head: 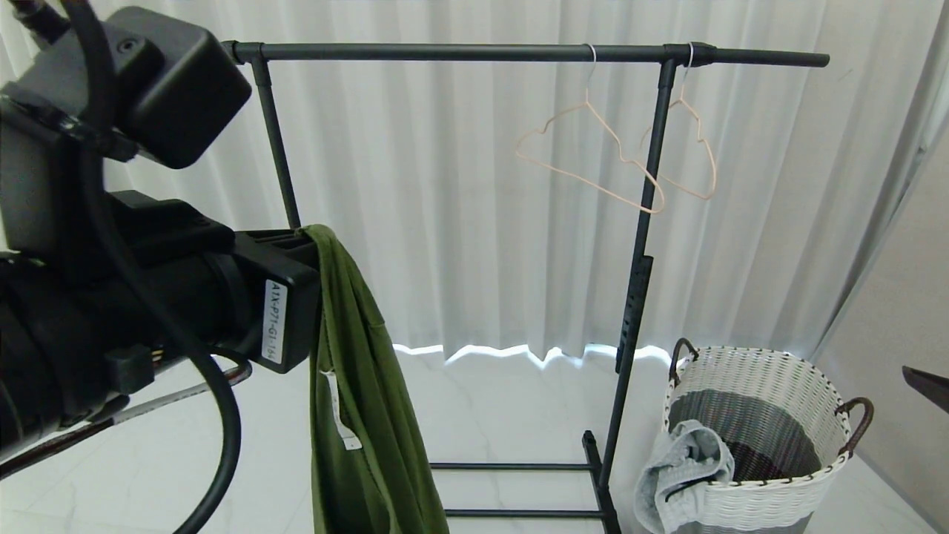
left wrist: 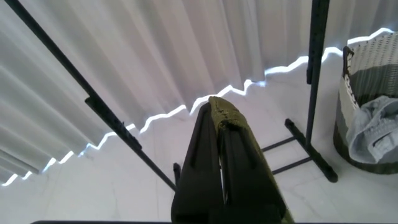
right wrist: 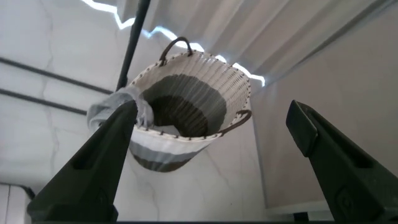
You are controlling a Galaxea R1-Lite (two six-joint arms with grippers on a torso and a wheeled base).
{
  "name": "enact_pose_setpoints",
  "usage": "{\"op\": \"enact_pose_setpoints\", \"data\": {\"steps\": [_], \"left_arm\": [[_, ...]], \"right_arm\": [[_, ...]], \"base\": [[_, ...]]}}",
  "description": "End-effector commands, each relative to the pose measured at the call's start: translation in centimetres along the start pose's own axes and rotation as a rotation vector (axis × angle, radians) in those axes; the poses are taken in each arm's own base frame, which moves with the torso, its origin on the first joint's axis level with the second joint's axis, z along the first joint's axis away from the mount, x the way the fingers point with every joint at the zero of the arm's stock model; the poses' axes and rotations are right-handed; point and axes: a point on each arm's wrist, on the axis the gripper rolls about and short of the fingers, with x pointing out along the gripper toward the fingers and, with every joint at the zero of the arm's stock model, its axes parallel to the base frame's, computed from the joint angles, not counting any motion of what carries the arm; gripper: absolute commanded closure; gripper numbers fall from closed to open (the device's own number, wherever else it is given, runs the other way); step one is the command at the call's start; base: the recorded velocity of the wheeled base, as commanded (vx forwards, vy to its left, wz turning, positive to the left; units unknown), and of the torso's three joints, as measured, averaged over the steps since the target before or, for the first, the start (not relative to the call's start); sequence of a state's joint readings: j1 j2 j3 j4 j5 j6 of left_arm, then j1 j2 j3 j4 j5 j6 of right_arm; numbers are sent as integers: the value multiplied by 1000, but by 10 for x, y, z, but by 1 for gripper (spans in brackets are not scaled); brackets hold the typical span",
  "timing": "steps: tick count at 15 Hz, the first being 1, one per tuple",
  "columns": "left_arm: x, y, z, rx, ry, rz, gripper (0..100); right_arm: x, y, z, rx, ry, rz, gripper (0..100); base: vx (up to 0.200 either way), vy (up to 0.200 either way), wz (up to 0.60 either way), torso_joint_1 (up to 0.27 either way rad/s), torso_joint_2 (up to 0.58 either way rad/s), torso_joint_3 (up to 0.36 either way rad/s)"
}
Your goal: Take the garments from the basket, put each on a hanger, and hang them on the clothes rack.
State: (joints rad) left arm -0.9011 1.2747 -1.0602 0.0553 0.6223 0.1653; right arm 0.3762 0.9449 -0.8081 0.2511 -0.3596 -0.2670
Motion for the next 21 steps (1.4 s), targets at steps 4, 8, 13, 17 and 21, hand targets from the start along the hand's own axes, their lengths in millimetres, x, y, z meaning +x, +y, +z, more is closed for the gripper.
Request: {"op": "enact_pose_setpoints", "data": {"steps": [4, 8, 13, 17, 21], "left_arm": [[-1, -1, 1, 10, -5, -3, 100], [-5, 0, 2, 54, -24, -11, 100], [-5, 3, 3, 41, -33, 3, 100], [-5, 3, 4, 38, -36, 5, 100], [-1, 9, 2, 31, -22, 37, 100]], "right_arm": [[2, -8, 0, 37, 3, -38, 0], [3, -8, -1, 38, 5, -34, 0], [1, -8, 1, 40, -20, -15, 0], [3, -8, 4, 48, -48, 1, 0], [2, -7, 5, 49, -71, 54, 0]], "base": [[0, 0, 0, 167, -488, -284], [0, 0, 0, 184, -463, -286], [0, 0, 0, 204, -478, -283], [0, 0, 0, 222, -498, -281], [50, 0, 0, 176, -402, -217]]}}
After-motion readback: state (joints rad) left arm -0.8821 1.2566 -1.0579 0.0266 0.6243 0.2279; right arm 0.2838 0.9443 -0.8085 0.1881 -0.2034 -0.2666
